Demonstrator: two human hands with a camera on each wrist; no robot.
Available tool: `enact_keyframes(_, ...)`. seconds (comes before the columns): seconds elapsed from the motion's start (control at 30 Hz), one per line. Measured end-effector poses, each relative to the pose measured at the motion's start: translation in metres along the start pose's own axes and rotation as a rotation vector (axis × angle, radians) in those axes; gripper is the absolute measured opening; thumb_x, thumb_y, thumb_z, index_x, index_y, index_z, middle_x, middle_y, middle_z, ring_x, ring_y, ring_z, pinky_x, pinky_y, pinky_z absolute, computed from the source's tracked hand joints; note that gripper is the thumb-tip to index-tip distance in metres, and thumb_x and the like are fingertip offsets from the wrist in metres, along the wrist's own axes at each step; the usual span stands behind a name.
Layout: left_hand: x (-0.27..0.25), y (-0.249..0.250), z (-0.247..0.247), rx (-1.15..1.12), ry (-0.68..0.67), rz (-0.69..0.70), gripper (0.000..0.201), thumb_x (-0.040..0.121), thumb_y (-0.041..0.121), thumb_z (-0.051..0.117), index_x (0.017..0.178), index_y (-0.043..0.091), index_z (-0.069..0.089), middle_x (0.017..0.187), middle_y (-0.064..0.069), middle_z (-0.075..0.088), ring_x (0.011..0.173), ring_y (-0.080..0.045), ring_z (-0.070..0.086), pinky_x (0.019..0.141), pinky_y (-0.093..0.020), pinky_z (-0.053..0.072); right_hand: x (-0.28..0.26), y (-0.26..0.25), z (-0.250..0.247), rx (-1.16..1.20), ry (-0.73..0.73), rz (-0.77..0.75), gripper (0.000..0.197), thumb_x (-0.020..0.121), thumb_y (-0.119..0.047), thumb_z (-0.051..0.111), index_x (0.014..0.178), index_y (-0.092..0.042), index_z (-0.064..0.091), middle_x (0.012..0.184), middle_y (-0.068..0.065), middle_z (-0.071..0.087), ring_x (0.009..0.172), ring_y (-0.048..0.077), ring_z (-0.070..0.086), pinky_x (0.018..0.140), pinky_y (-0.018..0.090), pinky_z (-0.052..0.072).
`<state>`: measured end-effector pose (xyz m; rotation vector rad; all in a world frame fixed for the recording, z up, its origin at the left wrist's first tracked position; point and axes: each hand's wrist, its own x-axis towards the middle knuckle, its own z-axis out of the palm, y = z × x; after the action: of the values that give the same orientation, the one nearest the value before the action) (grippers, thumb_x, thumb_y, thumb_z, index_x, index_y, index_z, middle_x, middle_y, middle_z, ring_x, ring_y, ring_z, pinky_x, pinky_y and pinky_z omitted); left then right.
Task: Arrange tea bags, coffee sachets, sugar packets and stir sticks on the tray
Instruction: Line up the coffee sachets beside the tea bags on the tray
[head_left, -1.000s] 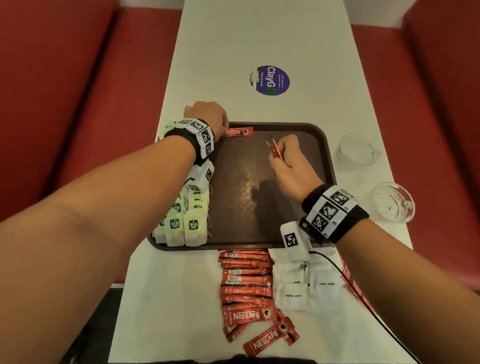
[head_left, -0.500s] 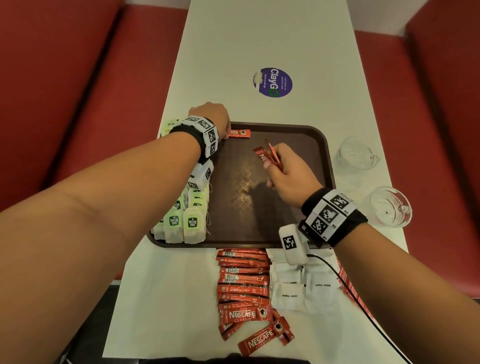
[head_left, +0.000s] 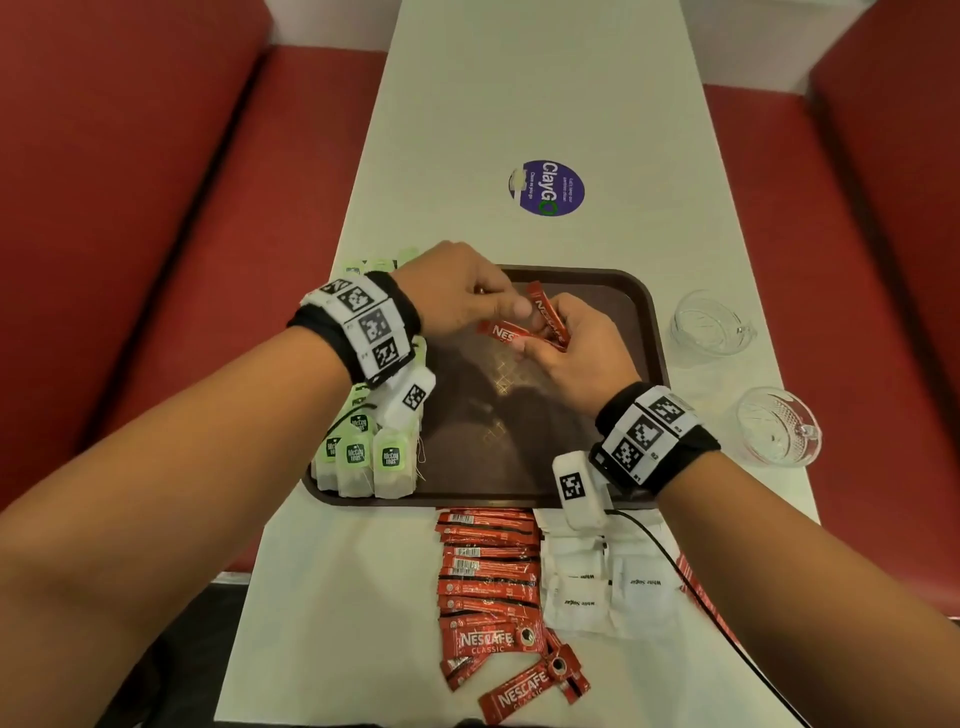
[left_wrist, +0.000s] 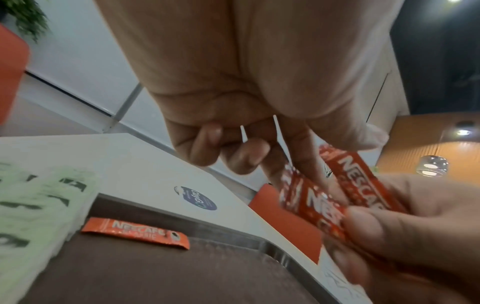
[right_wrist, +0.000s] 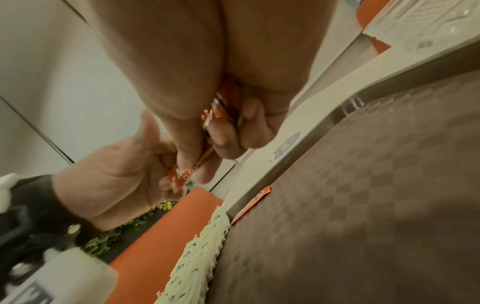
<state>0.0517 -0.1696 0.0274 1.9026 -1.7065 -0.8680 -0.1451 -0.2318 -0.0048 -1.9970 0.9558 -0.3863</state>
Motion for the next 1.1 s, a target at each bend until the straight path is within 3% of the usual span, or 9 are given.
enact_keyframes(0.13,-0.013,-0.002,0.007,0.084,0.002,0.084,0.014,0.085,0.041,0.073,0.095,0.032,0.076,0.083,0.02,0.067,0.077,0.003,0.058,0.07,-0.015,0.04,0.0,-0.003,0.001,0.023,-0.016,-0.022,0.025,0.084,-0.039,0.077,0.089,-0.024,0.059,0.079,-0.007,0.064,0.073,0.01,0.06,0.07,0.027,0.049)
enact_keyframes(0.23,-0.016,-0.008,0.01,0.112,0.105,0.042,0.006,0.089,0.03,0.071,0.094,0.031,0.075,0.082,0.019,0.065,0.078,0.004,0.056,0.07,-0.016,0.037,0.001,-0.003,-0.001,-0.033,-0.028,-0.017,0.019,0.088,-0.034,0.074,0.084,-0.026,0.057,0.073,-0.008,0.059,0.067,0.008,0.054,0.063,0.024,0.04)
enact_keyframes(0.43,-0.012,-0.015,0.017,0.168,0.153,-0.025,0.005,0.087,0.032,0.073,0.09,0.035,0.07,0.076,0.018,0.064,0.074,-0.001,0.059,0.076,-0.024,0.044,0.007,-0.004,-0.001,-0.05,-0.017,0.011,0.017,0.092,-0.032,0.069,0.086,-0.021,0.059,0.072,-0.008,0.057,0.065,0.006,0.05,0.061,0.022,0.036)
enact_keyframes(0.53,0.002,-0.028,0.01,0.247,0.265,-0.164,0.002,0.088,0.036,0.07,0.09,0.036,0.068,0.087,0.015,0.064,0.092,-0.016,0.06,0.094,-0.038,0.046,0.011,-0.004,-0.004,-0.011,0.036,0.055,0.016,0.097,-0.033,0.062,0.105,-0.02,0.059,0.083,-0.012,0.059,0.072,0.0,0.053,0.063,0.016,0.037)
enact_keyframes(0.6,0.016,-0.039,0.003,0.36,0.238,-0.326,0.001,0.09,0.037,0.068,0.089,0.037,0.067,0.097,0.012,0.066,0.104,-0.02,0.057,0.1,-0.044,0.04,0.011,-0.006,-0.007,0.02,0.043,0.085,0.019,0.101,-0.031,0.055,0.115,-0.019,0.052,0.087,-0.009,0.059,0.071,0.0,0.055,0.058,0.01,0.036)
enact_keyframes(0.67,0.03,-0.048,0.0,0.433,0.136,-0.438,0.003,0.089,0.037,0.069,0.087,0.036,0.068,0.1,0.011,0.067,0.105,-0.021,0.058,0.098,-0.043,0.038,0.011,-0.008,-0.008,0.055,0.038,0.102,0.016,0.103,-0.025,0.051,0.114,-0.015,0.047,0.082,-0.007,0.055,0.065,0.003,0.053,0.051,0.008,0.037)
enact_keyframes(0.77,0.047,-0.057,0.004,0.456,0.03,-0.489,0.006,0.086,0.039,0.073,0.091,0.035,0.071,0.101,0.01,0.068,0.108,-0.02,0.059,0.099,-0.042,0.037,0.01,-0.006,-0.009,0.079,0.026,0.101,0.011,0.102,-0.018,0.048,0.109,-0.011,0.044,0.072,-0.006,0.049,0.054,0.005,0.046,0.047,0.008,0.036)
enact_keyframes(0.97,0.066,-0.063,0.009,0.535,0.042,-0.507,0.017,0.084,0.043,0.074,0.099,0.035,0.075,0.105,0.008,0.07,0.107,-0.022,0.06,0.098,-0.042,0.041,0.007,-0.002,-0.009,0.074,-0.042,0.09,0.004,0.102,-0.019,0.048,0.1,-0.017,0.045,0.071,-0.004,0.051,0.056,0.009,0.044,0.056,0.02,0.036)
enact_keyframes(1.1,0.069,-0.063,0.011,0.52,0.058,-0.531,0.015,0.083,0.04,0.077,0.096,0.033,0.076,0.103,0.008,0.07,0.105,-0.021,0.06,0.097,-0.042,0.041,0.004,-0.003,-0.01,0.07,-0.048,0.089,0.004,0.1,-0.014,0.048,0.099,-0.018,0.046,0.074,-0.002,0.053,0.059,0.009,0.046,0.058,0.021,0.038)
